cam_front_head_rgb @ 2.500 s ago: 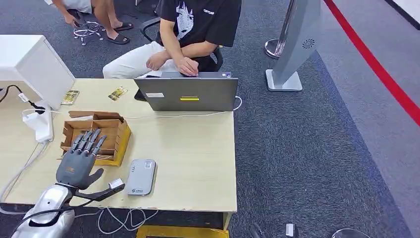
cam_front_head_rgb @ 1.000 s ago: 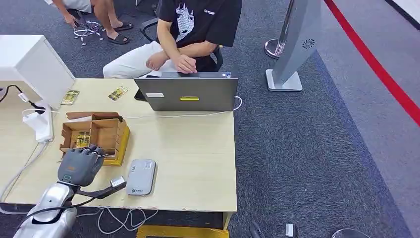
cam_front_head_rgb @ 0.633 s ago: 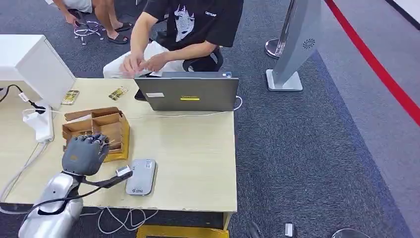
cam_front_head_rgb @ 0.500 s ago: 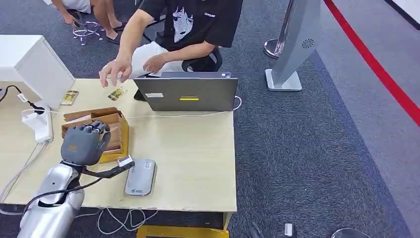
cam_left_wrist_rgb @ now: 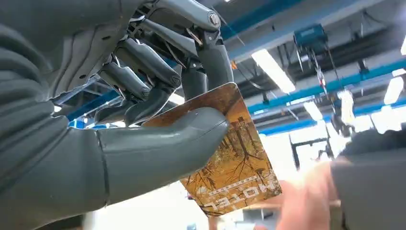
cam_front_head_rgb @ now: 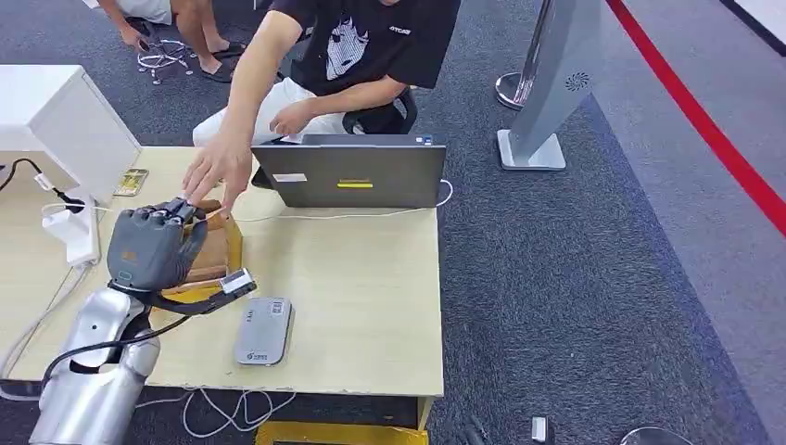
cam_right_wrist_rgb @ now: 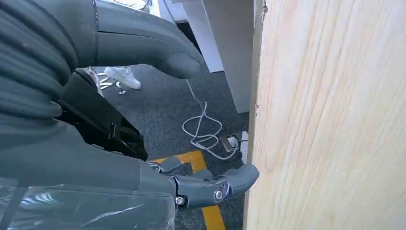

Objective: Pass the card to the sensor for recognition and then transmit it.

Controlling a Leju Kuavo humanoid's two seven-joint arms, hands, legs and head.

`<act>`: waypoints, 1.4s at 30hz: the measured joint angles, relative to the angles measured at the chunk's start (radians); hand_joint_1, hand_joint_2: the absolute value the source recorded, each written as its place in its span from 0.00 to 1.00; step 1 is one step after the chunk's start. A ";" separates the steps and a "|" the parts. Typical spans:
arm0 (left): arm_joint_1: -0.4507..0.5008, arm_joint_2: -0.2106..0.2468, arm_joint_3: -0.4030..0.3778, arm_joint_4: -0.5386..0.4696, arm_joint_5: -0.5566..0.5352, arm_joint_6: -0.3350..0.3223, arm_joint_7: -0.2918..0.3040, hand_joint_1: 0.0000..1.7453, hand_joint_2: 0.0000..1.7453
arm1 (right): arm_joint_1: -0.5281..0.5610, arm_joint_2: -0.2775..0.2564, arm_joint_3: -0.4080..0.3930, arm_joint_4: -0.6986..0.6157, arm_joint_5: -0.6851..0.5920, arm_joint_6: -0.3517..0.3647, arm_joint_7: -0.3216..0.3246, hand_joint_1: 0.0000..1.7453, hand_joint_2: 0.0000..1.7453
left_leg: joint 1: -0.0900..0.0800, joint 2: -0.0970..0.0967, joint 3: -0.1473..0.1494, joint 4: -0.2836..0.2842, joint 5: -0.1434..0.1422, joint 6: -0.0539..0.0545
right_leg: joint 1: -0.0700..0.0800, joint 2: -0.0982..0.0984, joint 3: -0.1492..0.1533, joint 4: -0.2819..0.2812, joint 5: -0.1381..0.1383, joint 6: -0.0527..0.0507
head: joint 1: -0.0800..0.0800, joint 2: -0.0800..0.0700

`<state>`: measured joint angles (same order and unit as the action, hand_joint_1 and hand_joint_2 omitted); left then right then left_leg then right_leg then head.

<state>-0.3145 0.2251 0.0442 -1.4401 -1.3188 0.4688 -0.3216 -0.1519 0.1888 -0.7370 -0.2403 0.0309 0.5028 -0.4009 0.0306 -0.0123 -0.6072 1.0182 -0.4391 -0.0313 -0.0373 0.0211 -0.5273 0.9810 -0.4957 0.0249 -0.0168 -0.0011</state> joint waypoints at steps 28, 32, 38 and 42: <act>-0.051 0.016 0.002 -0.023 0.045 0.002 -0.007 0.00 1.00 | -0.005 0.014 0.014 0.000 -0.018 -0.019 0.000 0.00 1.00 | 0.000 0.000 -0.001 0.000 0.000 0.000 | 0.000 0.000 0.000 0.000 0.000 0.000 | 0.000 0.000; -0.033 0.008 0.021 -0.026 0.098 0.036 -0.029 0.00 1.00 | -0.005 0.014 0.014 0.000 -0.021 -0.020 -0.001 0.00 1.00 | 0.000 0.000 -0.001 0.000 0.000 0.000 | 0.000 0.000 0.000 0.000 0.000 0.000 | 0.000 0.000; 0.019 -0.027 0.073 -0.064 0.148 0.058 -0.068 0.00 1.00 | -0.004 0.014 0.014 0.000 -0.023 -0.021 -0.005 0.00 1.00 | 0.000 0.000 -0.001 0.000 0.000 0.000 | 0.000 0.000 0.000 0.000 0.000 0.000 | 0.000 0.000; 0.031 -0.043 0.090 -0.075 0.175 0.062 -0.084 0.00 1.00 | -0.003 0.014 0.014 0.000 -0.025 -0.021 -0.006 0.00 1.00 | 0.000 0.000 -0.001 0.000 0.000 0.000 | 0.000 0.000 0.000 0.000 0.000 0.000 | 0.000 0.000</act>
<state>-0.2836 0.1823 0.1347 -1.5152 -1.1440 0.5310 -0.4052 -0.1553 0.2033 -0.7233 -0.2403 0.0057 0.4814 -0.4070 0.0306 -0.0127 -0.6086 1.0181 -0.4391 -0.0312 -0.0371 0.0210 -0.5272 0.9810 -0.4956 0.0252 -0.0164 -0.0011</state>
